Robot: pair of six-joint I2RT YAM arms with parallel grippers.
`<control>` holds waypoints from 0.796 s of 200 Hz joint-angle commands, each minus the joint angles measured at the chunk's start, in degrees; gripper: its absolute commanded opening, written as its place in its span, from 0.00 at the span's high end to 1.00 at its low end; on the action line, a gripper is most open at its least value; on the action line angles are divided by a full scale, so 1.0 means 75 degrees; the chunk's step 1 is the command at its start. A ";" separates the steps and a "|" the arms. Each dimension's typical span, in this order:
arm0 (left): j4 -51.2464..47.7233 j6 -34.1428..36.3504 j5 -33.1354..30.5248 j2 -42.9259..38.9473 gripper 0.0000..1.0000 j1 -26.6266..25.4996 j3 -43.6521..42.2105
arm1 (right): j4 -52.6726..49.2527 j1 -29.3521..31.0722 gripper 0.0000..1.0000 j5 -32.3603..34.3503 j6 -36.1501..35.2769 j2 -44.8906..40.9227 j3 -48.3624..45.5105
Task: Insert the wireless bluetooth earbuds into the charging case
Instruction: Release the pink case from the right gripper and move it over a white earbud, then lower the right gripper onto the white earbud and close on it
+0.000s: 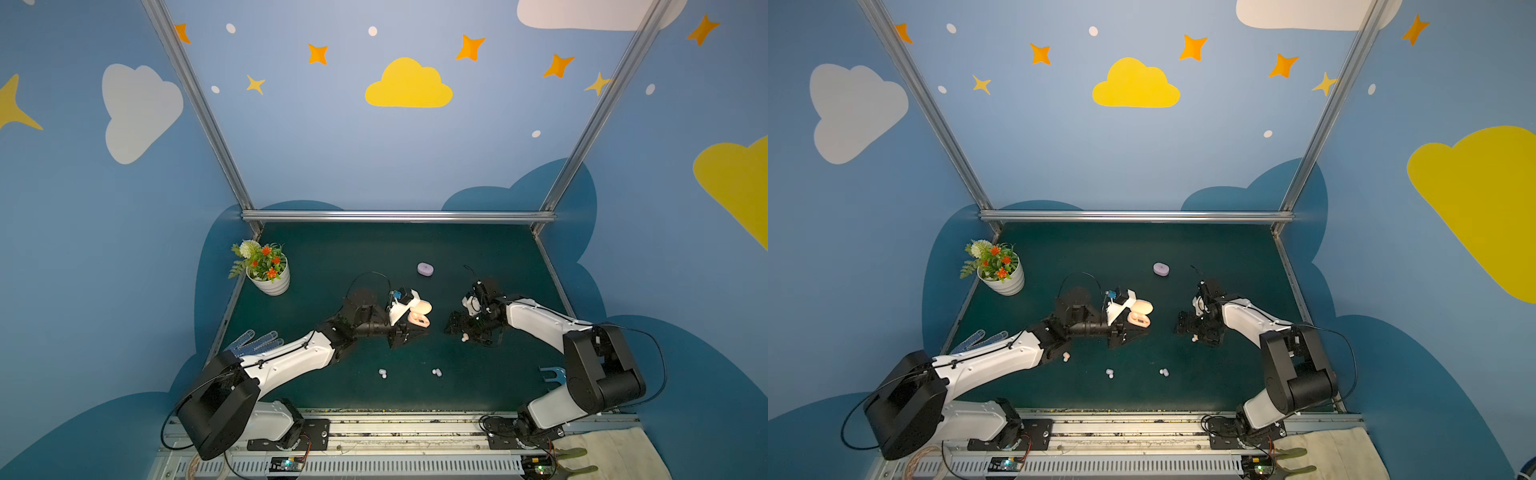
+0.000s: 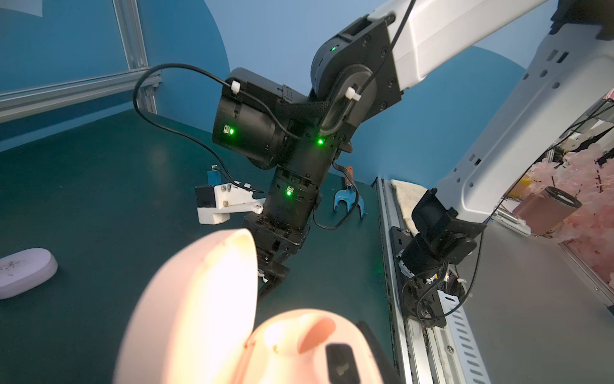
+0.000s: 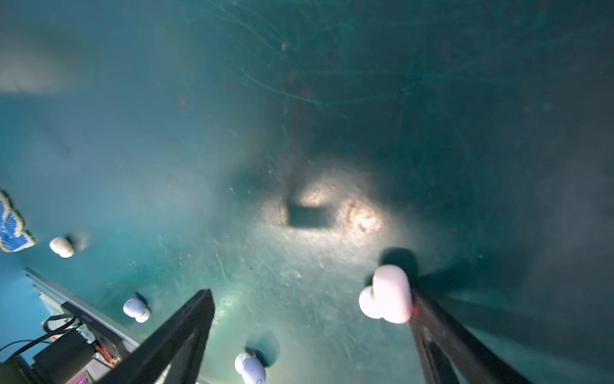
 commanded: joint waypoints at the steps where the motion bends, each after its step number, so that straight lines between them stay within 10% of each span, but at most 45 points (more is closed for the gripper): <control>1: 0.0161 -0.0053 -0.0024 -0.0159 0.76 0.0062 -0.0071 | 0.0078 0.0001 0.06 -0.0228 0.0072 0.0033 0.0137; 159: 0.0172 -0.0087 -0.0033 -0.0173 0.76 0.0086 -0.0083 | -0.0472 0.0311 0.08 -0.0224 0.0027 0.0196 0.0792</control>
